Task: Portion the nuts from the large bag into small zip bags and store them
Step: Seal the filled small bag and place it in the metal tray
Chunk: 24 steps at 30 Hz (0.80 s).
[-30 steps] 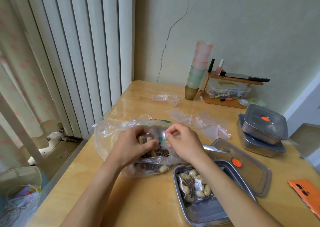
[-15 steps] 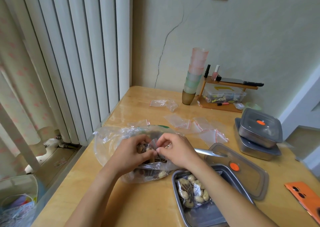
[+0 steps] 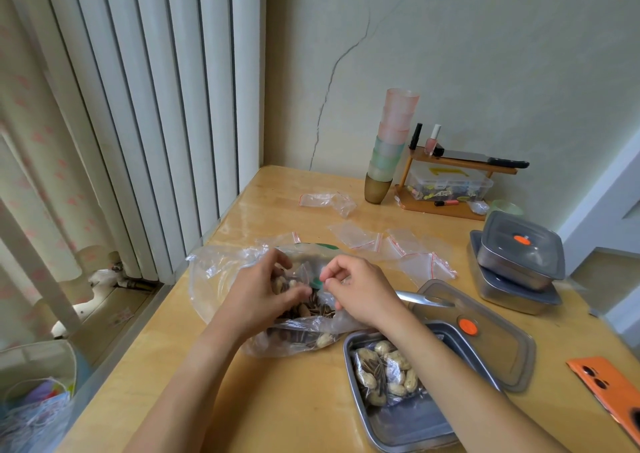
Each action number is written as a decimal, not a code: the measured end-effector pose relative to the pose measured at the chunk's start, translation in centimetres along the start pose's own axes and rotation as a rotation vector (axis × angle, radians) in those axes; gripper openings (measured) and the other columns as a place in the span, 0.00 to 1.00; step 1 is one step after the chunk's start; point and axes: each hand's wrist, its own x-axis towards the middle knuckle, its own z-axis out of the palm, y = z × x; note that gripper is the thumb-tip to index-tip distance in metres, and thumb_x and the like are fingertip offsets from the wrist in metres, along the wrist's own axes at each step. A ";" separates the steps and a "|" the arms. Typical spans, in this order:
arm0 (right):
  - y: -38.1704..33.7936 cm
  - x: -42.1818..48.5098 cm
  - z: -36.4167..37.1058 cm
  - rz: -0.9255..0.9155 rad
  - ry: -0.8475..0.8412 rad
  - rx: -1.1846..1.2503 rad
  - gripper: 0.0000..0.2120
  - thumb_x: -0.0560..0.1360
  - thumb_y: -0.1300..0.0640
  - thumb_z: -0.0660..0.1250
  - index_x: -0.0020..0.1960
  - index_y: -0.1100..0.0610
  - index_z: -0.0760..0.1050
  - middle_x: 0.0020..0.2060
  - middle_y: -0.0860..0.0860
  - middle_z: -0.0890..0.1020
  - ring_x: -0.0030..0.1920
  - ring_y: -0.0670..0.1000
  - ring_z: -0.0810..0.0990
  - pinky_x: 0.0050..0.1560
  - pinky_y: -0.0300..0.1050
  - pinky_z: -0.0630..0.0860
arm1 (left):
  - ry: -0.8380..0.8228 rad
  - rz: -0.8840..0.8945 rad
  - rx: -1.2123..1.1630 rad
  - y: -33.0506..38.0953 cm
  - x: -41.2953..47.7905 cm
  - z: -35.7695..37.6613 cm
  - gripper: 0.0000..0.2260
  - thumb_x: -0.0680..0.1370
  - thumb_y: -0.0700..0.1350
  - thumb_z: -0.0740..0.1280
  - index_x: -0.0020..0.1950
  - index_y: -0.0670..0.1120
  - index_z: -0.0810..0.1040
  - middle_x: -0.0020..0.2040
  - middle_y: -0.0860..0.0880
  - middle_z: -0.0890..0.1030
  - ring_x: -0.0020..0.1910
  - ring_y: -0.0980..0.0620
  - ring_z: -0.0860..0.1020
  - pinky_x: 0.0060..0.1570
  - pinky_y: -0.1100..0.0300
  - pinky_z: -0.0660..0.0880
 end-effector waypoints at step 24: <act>-0.2 -0.2 0.0 0.011 -0.041 -0.019 0.05 0.81 0.58 0.65 0.51 0.50 0.79 0.42 0.48 0.85 0.29 0.39 0.80 0.37 0.35 0.72 | -0.065 0.136 0.239 -0.9 0.3 0.3 0.18 0.73 0.52 0.78 0.59 0.53 0.79 0.52 0.55 0.76 0.52 0.51 0.76 0.48 0.58 0.74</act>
